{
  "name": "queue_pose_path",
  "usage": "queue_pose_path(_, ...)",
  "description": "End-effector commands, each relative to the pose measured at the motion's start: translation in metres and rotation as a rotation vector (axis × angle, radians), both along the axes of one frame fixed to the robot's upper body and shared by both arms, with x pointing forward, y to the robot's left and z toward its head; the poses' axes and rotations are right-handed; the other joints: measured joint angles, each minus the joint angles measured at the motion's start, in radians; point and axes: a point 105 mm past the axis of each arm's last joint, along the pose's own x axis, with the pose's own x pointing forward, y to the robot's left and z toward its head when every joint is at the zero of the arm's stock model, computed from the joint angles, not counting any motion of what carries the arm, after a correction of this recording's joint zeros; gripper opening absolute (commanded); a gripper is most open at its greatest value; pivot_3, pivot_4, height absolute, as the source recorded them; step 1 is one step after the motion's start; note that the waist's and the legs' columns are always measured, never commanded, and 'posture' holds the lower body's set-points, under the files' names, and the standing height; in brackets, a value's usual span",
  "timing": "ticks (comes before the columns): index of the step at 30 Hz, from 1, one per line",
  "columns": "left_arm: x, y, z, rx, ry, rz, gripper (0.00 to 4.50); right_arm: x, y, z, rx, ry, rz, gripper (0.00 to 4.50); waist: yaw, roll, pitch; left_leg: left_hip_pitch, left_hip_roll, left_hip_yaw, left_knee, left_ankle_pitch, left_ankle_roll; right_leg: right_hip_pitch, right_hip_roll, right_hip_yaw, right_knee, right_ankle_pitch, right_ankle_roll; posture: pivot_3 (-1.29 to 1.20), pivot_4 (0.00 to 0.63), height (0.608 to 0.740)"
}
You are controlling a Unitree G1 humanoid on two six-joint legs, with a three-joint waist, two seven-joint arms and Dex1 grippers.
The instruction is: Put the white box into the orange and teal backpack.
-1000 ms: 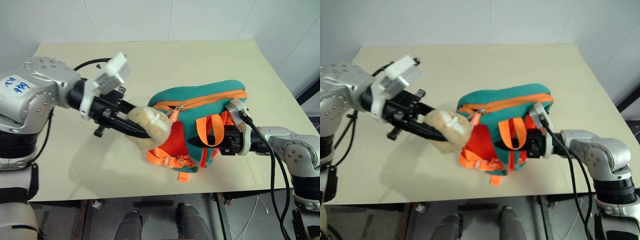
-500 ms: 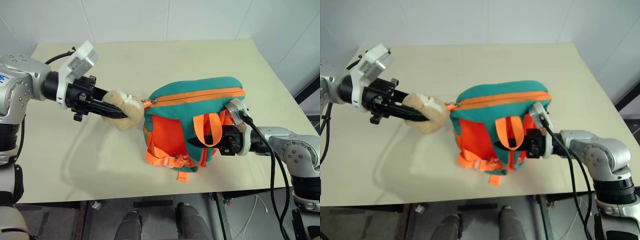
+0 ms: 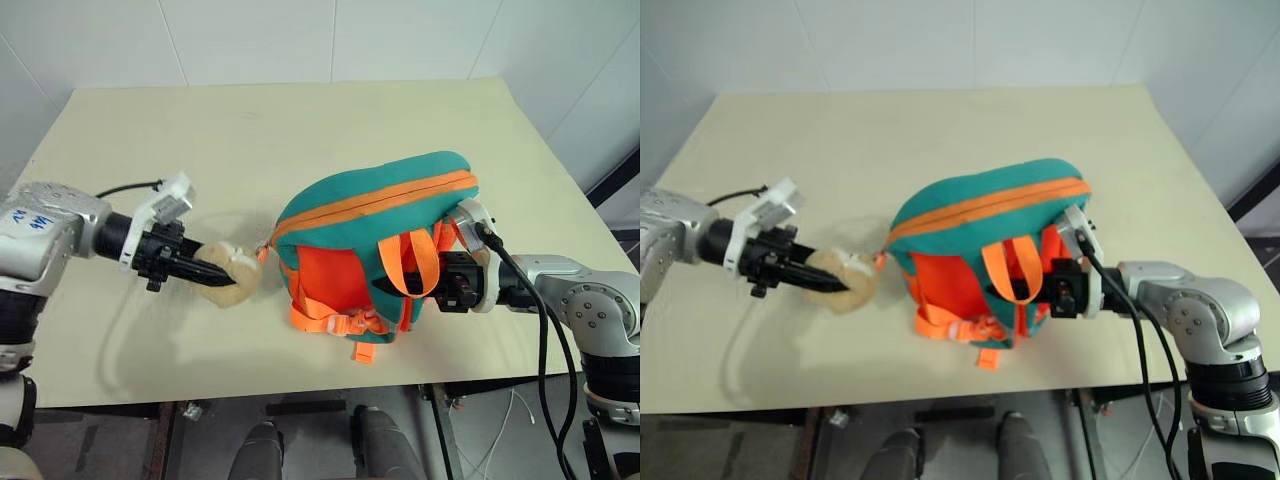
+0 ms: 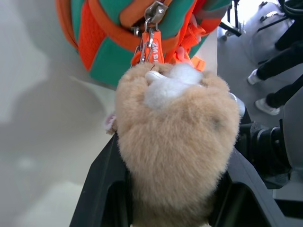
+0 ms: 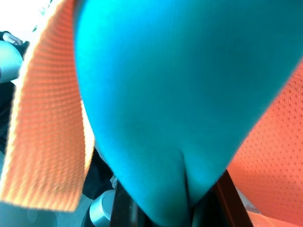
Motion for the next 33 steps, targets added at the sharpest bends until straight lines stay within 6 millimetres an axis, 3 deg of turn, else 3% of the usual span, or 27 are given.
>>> queue_pose_path(1, 0.003, -0.001, -0.012, -0.013, 0.016, 0.057, 1.39, -0.003, 0.001, 0.001, 0.015, 0.002, 0.006, 0.1, -0.001, 0.0, 0.0, 0.0, 0.0, 0.0, 0.0, 0.0, 0.0, 0.0, 0.0, 0.0, 0.0, 0.0, 0.0, 0.0, 0.15, 0.74)
queue_pose_path(4, 0.0, -0.012, -0.014, -0.065, -0.006, 0.025, 1.39, -0.003, 0.002, 0.0, 0.017, 0.002, 0.005, 0.1, -0.001, 0.0, 0.0, 0.001, 0.0, 0.0, 0.0, 0.0, 0.0, 0.0, 0.0, 0.0, 0.001, 0.0, 0.0, 0.0, 0.15, 0.74)
queue_pose_path(9, 0.008, -0.016, 0.003, -0.123, -0.155, 0.016, 1.39, -0.004, 0.001, 0.0, 0.018, 0.004, 0.004, 0.1, 0.001, 0.0, 0.0, 0.001, 0.0, 0.0, 0.0, 0.0, 0.0, 0.0, 0.0, 0.0, 0.001, 0.0, 0.0, 0.0, 0.15, 0.74)
queue_pose_path(10, 0.01, -0.017, 0.01, -0.145, -0.204, 0.002, 2.1, -0.004, 0.001, 0.0, 0.017, 0.004, 0.004, 0.1, 0.002, 0.0, 0.0, 0.001, 0.0, 0.0, 0.0, 0.0, 0.0, 0.0, 0.0, 0.0, 0.001, 0.0, 0.0, 0.0, 0.15, 0.74)
queue_pose_path(14, 0.003, -0.008, 0.033, -0.208, -0.29, -0.031, 3.37, -0.003, 0.002, -0.001, 0.019, 0.004, 0.009, 0.1, 0.001, 0.0, 0.0, 0.001, 0.0, 0.0, 0.0, 0.0, 0.0, 0.0, 0.0, 0.0, 0.001, 0.0, 0.0, 0.0, 0.15, 0.74)
queue_pose_path(17, -0.008, 0.002, 0.032, -0.157, -0.29, -0.058, 4.35, -0.003, 0.002, -0.001, 0.021, 0.006, 0.012, 0.1, -0.002, 0.0, 0.0, 0.001, 0.0, 0.0, 0.0, 0.0, 0.0, 0.0, 0.0, 0.0, 0.0, 0.0, 0.0, 0.0, 0.15, 0.74)
queue_pose_path(24, -0.012, 0.03, 0.033, -0.069, -0.398, -0.026, 4.48, -0.003, 0.0, 0.002, 0.013, 0.0, 0.018, 0.1, 0.003, 0.0, 0.0, 0.001, 0.0, 0.0, -0.001, 0.0, 0.0, 0.0, 0.0, 0.0, 0.0, 0.0, -0.001, 0.0, 0.15, 0.74)
queue_pose_path(28, -0.013, 0.037, 0.044, -0.118, -0.494, 0.003, 4.5, -0.003, -0.003, 0.01, 0.029, -0.01, 0.019, 1.47, 0.001, 0.0, 0.0, 0.001, 0.0, 0.001, -0.001, 0.0, 0.0, 0.0, 0.0, 0.0, 0.0, 0.0, -0.001, 0.0, 0.15, 0.74)
queue_pose_path(33, -0.021, 0.035, 0.044, -0.2, -0.48, 0.019, 4.5, -0.003, -0.005, 0.01, -0.023, -0.066, 0.011, 3.24, 0.001, 0.0, 0.0, 0.001, 0.0, 0.001, -0.001, 0.0, 0.0, 0.0, 0.0, 0.0, -0.001, 0.0, -0.001, 0.0, 0.15, 0.74)
